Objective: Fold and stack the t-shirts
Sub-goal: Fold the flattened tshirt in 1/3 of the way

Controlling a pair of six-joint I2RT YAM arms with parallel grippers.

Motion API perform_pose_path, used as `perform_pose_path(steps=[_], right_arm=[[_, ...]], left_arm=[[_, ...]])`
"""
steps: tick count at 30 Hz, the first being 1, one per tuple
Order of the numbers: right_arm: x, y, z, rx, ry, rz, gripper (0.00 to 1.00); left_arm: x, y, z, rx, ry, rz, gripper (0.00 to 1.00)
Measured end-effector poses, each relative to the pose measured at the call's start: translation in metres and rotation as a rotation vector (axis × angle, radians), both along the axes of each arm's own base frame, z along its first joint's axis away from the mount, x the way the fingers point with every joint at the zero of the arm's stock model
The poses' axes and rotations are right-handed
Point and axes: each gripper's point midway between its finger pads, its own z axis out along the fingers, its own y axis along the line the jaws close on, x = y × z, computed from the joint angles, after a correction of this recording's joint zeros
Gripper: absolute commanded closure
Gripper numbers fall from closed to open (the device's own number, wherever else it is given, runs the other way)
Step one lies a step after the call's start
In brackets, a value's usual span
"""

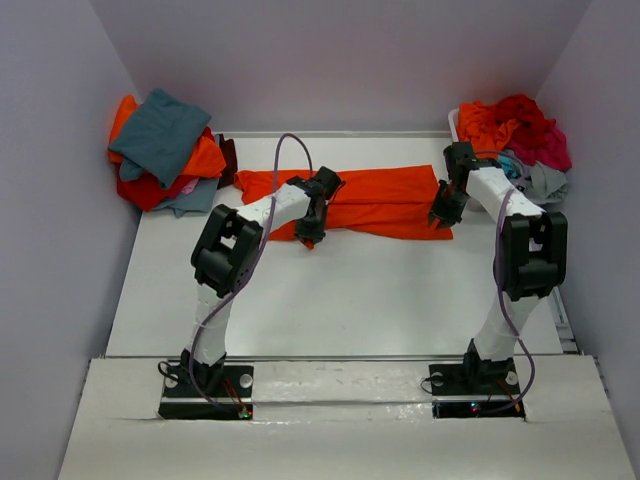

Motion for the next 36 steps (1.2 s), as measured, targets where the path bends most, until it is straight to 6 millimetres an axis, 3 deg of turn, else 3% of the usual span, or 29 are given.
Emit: perform_pose_path(steps=[8, 14, 18, 30, 32, 33, 34, 36], right_arm=[[0.002, 0.001, -0.006, 0.003, 0.014, 0.002, 0.70], [0.002, 0.001, -0.033, 0.001, 0.076, 0.000, 0.81], [0.005, 0.002, -0.048, 0.002, 0.101, -0.001, 0.83], [0.024, 0.004, -0.054, 0.005, 0.089, -0.007, 0.85], [0.026, 0.005, -0.052, 0.005, 0.084, -0.007, 0.85], [0.026, 0.005, -0.052, 0.005, 0.083, -0.007, 0.85], [0.027, 0.005, -0.052, 0.005, 0.082, -0.007, 0.85], [0.027, 0.005, -0.052, 0.005, 0.082, -0.007, 0.85]], left_arm=[[-0.005, 0.005, 0.008, 0.005, -0.008, 0.003, 0.64], [-0.004, 0.005, 0.029, -0.015, -0.045, 0.008, 0.64], [-0.005, 0.007, 0.036, -0.020, -0.057, 0.010, 0.64], [-0.022, 0.019, 0.025, 0.012, -0.015, 0.009, 0.68], [-0.026, 0.022, 0.025, 0.015, -0.010, 0.009, 0.65], [-0.027, 0.022, 0.025, 0.014, -0.010, 0.008, 0.60], [-0.029, 0.023, 0.026, 0.014, -0.010, 0.008, 0.49], [-0.029, 0.022, 0.027, 0.011, -0.012, 0.002, 0.42]])
